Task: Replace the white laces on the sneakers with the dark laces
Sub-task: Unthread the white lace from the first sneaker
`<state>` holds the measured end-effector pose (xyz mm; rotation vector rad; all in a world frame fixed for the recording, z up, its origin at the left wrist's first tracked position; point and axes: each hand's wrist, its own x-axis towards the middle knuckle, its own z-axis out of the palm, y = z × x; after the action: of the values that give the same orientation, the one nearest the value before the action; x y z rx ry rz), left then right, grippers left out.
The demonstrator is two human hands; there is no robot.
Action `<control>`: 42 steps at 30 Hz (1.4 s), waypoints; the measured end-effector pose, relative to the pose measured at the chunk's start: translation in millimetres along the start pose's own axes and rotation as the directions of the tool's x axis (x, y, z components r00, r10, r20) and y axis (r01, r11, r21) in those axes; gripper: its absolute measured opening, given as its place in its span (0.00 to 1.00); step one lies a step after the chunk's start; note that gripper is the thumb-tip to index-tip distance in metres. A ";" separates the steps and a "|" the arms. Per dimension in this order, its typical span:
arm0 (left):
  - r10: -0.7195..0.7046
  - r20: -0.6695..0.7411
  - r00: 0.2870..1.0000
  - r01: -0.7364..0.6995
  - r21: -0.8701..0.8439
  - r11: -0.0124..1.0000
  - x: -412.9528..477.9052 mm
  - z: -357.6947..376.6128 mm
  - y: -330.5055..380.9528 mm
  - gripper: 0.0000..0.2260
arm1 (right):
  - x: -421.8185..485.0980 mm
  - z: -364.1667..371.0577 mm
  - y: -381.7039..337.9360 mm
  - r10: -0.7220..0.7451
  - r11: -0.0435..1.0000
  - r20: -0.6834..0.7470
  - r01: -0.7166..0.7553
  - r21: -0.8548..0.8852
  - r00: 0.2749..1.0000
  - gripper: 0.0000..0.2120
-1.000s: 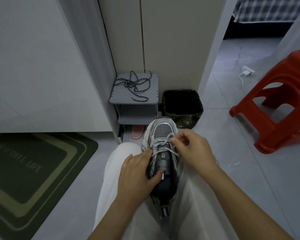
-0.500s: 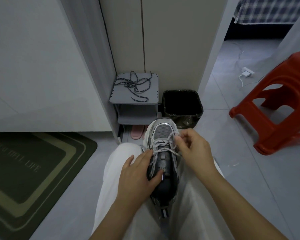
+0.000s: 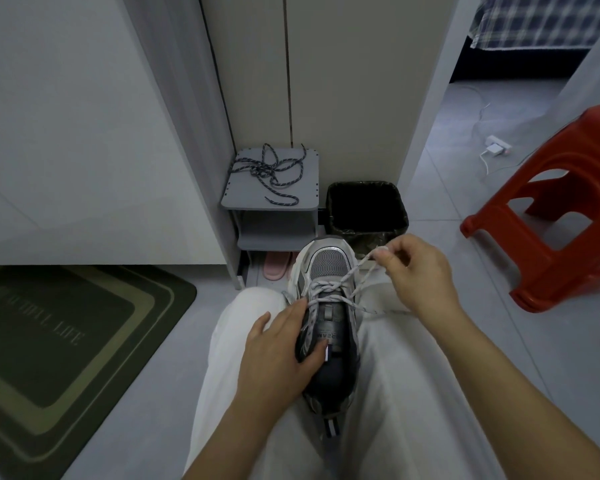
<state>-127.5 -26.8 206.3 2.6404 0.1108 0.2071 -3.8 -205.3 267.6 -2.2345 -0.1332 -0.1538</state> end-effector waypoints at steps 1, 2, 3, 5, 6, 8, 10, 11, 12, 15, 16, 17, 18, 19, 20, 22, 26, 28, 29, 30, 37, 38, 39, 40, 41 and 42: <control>0.003 0.003 1.000 -0.003 -0.001 1.000 -0.3 -0.2 0.1 0.30 | -1.2 0.4 0.5 0.025 0.999 0.029 -0.026 0.022 0.999 0.09; 0.005 0.005 1.000 -0.005 -0.004 1.000 -0.6 -0.4 0.2 0.30 | -5.1 2.6 2.0 0.046 0.999 0.081 -0.048 0.018 0.996 0.11; 0.004 0.005 1.000 -0.004 -0.007 1.000 -0.6 -0.8 0.3 0.30 | -11.5 5.8 3.2 0.066 0.998 0.144 -0.067 0.003 0.987 0.12; 0.005 0.001 1.000 -0.005 -0.008 1.000 0.1 -0.9 0.4 0.29 | -24.9 14.2 7.1 0.090 0.996 0.251 -0.093 -0.003 0.964 0.12; 0.008 -0.001 1.000 -0.008 -0.004 1.000 0.4 -0.8 0.3 0.29 | -29.8 18.3 9.2 0.086 0.995 0.273 -0.094 0.015 0.958 0.11; 0.014 -0.007 1.000 -0.014 0.004 1.000 0.6 -0.2 0.4 0.30 | -35.2 24.8 11.2 0.064 0.993 0.257 -0.087 0.078 0.964 0.09; 0.014 -0.012 1.000 -0.014 0.002 1.000 0.6 0.6 0.4 0.29 | -37.8 29.0 10.0 0.042 0.991 0.235 -0.071 0.113 0.971 0.07; 0.015 -0.017 1.000 -0.015 0.000 1.000 0.3 1.0 0.2 0.29 | -38.1 30.0 8.9 0.033 0.993 0.234 -0.059 0.106 0.972 0.07; 0.019 -0.027 0.999 -0.019 -0.001 1.000 0.2 1.3 0.0 0.29 | -37.0 29.4 7.8 0.024 0.996 0.240 -0.045 0.082 0.970 0.07; 0.033 -0.054 0.998 -0.034 -0.009 0.999 0.2 2.3 -0.3 0.29 | -23.3 18.6 8.6 0.026 0.997 0.170 -0.038 0.066 0.985 0.08; 0.036 -0.057 0.998 -0.037 -0.009 0.999 0.0 2.8 -0.4 0.29 | -16.5 13.3 9.9 0.044 0.990 0.102 -0.057 0.132 0.994 0.10; 0.038 -0.057 0.998 -0.039 -0.007 0.999 -0.4 3.4 -0.3 0.29 | -11.2 8.6 11.1 0.066 0.973 0.037 -0.072 0.218 0.997 0.11; 0.038 -0.054 0.998 -0.039 -0.005 0.999 -0.7 3.5 -0.2 0.29 | -8.2 5.7 12.6 0.084 0.958 0.001 -0.081 0.274 0.996 0.11; 0.036 -0.051 0.998 -0.037 -0.003 0.999 -1.0 3.5 -0.1 0.29 | -8.7 5.5 13.4 0.086 0.955 0.006 -0.084 0.283 0.996 0.11; 0.035 -0.047 0.998 -0.035 0.000 0.999 -0.9 3.2 0.2 0.29 | -12.1 7.6 13.3 0.080 0.964 0.053 -0.091 0.248 0.995 0.11; 0.034 -0.036 0.999 -0.034 0.005 0.999 -0.5 2.4 0.6 0.29 | -23.7 15.8 11.9 0.074 0.980 0.207 -0.109 0.164 0.975 0.11; 0.028 -0.016 0.999 -0.028 0.000 1.000 -0.2 2.1 0.7 0.29 | -34.0 28.5 10.3 0.052 0.988 0.259 -0.087 0.128 0.965 0.10; 0.029 -0.027 0.999 -0.028 0.009 1.000 -1.1 2.2 0.6 0.29 | -34.0 30.0 10.0 0.036 0.998 0.248 -0.049 0.048 0.968 0.10; 0.031 -0.032 0.999 -0.030 0.014 0.999 -1.6 2.3 0.6 0.29 | -32.2 27.7 9.6 0.029 0.999 0.246 -0.034 0.017 0.969 0.10; 0.034 -0.036 0.999 -0.033 0.017 0.999 -1.7 2.4 0.6 0.29 | -28.6 23.5 9.8 0.023 1.000 0.223 -0.025 0.004 0.974 0.11; 0.034 -0.029 0.999 -0.034 -0.002 0.999 -1.2 0.7 2.6 0.30 | -3.2 2.6 18.8 0.085 0.986 0.121 -0.101 0.133 0.989 0.12; 0.029 -0.026 0.999 -0.030 -0.008 1.000 -1.0 0.5 3.0 0.30 | -10.4 8.5 19.1 0.078 0.989 0.223 -0.103 0.102 0.972 0.10; 0.028 -0.026 0.999 -0.028 -0.012 1.000 -0.4 0.6 3.2 0.30 | -18.2 13.9 18.4 0.077 0.992 0.299 -0.103 0.072 0.951 0.09; 0.031 -0.030 0.999 -0.031 -0.013 0.999 0.2 0.7 3.4 0.30 | -24.6 17.6 16.9 0.071 0.995 0.332 -0.092 0.048 0.941 0.08; 0.032 -0.033 0.999 -0.033 -0.016 0.999 0.5 0.8 3.5 0.30 | -28.1 20.8 16.7 0.057 0.996 0.325 -0.078 0.051 0.944 0.08; 0.032 -0.035 0.999 -0.033 -0.018 0.999 0.9 1.4 3.3 0.30 | -29.9 23.2 15.1 0.039 0.995 0.299 -0.066 0.080 0.953 0.08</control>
<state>-126.2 -30.2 206.8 2.6223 0.0774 0.2631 -29.5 -197.7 236.9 -2.1566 -0.2384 0.2162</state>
